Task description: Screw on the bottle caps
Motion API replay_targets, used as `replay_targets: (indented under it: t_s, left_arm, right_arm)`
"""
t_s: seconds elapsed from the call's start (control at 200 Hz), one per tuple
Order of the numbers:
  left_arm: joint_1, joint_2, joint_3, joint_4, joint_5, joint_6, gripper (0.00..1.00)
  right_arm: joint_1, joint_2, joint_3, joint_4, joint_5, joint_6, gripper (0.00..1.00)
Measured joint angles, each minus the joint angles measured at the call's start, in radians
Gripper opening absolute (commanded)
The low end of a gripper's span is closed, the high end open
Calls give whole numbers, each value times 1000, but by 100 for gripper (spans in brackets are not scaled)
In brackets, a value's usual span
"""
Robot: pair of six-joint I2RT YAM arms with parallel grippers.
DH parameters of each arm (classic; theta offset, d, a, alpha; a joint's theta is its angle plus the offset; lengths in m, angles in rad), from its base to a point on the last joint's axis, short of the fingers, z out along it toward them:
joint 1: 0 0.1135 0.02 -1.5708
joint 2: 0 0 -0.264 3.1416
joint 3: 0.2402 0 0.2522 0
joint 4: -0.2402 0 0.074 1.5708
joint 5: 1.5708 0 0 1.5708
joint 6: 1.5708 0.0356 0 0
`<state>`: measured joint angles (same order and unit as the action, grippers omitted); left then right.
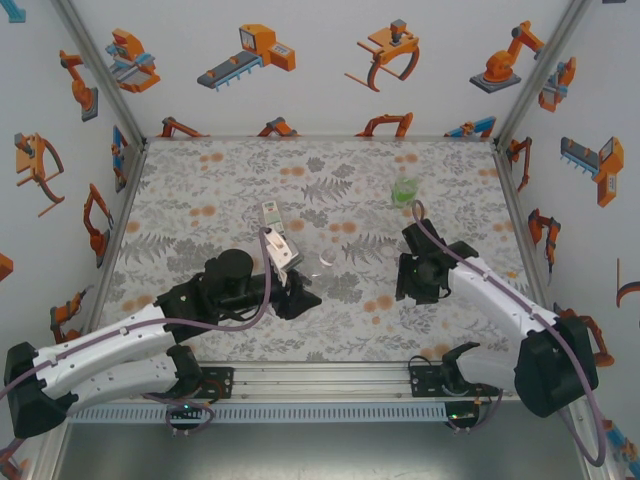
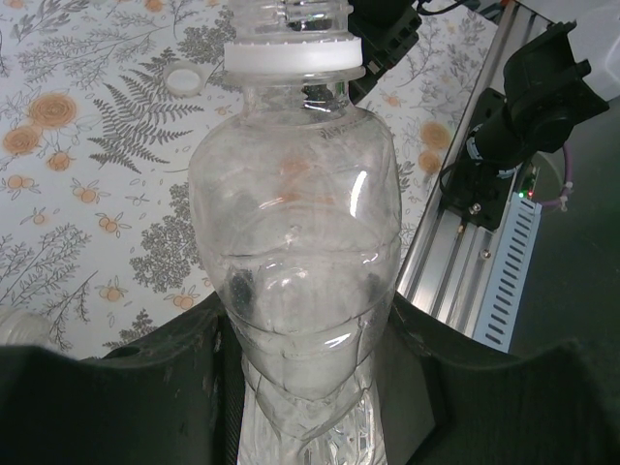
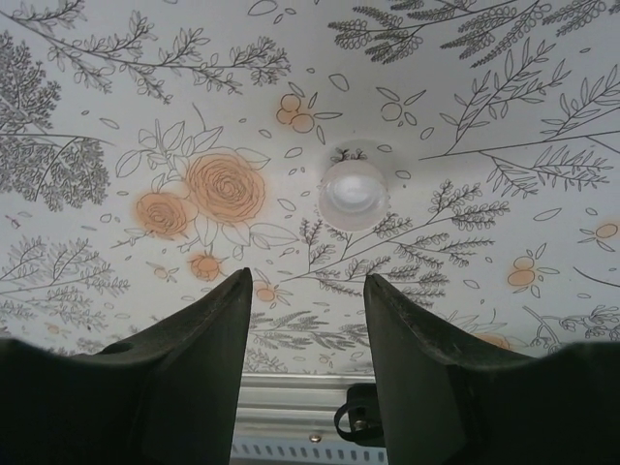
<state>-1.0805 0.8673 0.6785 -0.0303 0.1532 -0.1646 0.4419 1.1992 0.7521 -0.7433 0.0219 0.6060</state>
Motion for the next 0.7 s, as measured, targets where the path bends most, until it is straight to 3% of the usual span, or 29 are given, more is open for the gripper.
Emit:
replay_targets:
  t_s: [0.696]
  left_arm:
    - [0,28,0,0,-26,-2,0]
  right_arm:
    - [-30,71,-39,114,23,-9,48]
